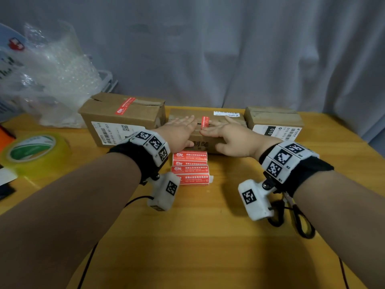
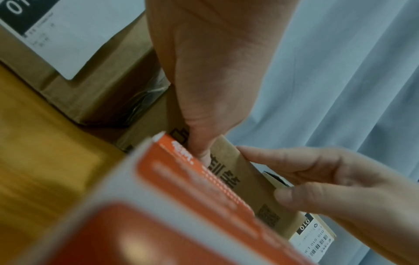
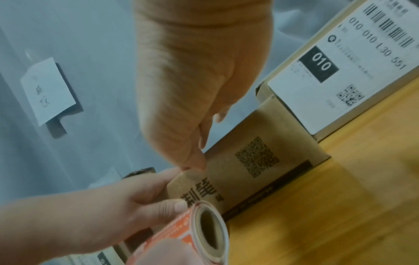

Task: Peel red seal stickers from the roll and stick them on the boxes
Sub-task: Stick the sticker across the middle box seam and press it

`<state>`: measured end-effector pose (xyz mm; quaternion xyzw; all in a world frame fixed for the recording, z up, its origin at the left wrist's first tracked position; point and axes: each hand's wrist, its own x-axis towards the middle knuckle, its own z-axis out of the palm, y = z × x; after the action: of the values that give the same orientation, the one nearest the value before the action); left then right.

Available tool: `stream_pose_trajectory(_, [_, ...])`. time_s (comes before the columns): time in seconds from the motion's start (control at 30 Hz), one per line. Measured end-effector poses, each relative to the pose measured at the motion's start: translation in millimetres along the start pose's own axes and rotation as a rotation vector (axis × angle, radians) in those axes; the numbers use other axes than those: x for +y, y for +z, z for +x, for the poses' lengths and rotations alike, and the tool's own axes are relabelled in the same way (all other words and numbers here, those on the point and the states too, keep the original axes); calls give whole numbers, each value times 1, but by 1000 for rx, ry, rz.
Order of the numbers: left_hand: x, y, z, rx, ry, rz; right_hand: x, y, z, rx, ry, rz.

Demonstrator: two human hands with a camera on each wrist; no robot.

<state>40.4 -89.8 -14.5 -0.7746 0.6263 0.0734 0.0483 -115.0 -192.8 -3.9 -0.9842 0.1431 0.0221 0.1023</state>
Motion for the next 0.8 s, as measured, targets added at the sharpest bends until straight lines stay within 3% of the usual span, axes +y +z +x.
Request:
stream_pose_trajectory(0.1, [3,-5,-2,41,-13,-19,2,-6,-5,33,37,133])
stream_pose_trajectory(0.23, [9,-20,-9,138,-38,-92,-1,-16,-7,256,178,187])
stream_pose_trajectory(0.33, [16,-30,-21,245,16,-176,-4,-17,-9,329,274,248])
stream_pose_trajectory(0.6, [15,-37,-58,353,-32,-307,-23,-5,-24,412,291,301])
stream_pose_trajectory(0.8, [10,-22,-88,300,-88,-405,-48,0,-44,299,348,328])
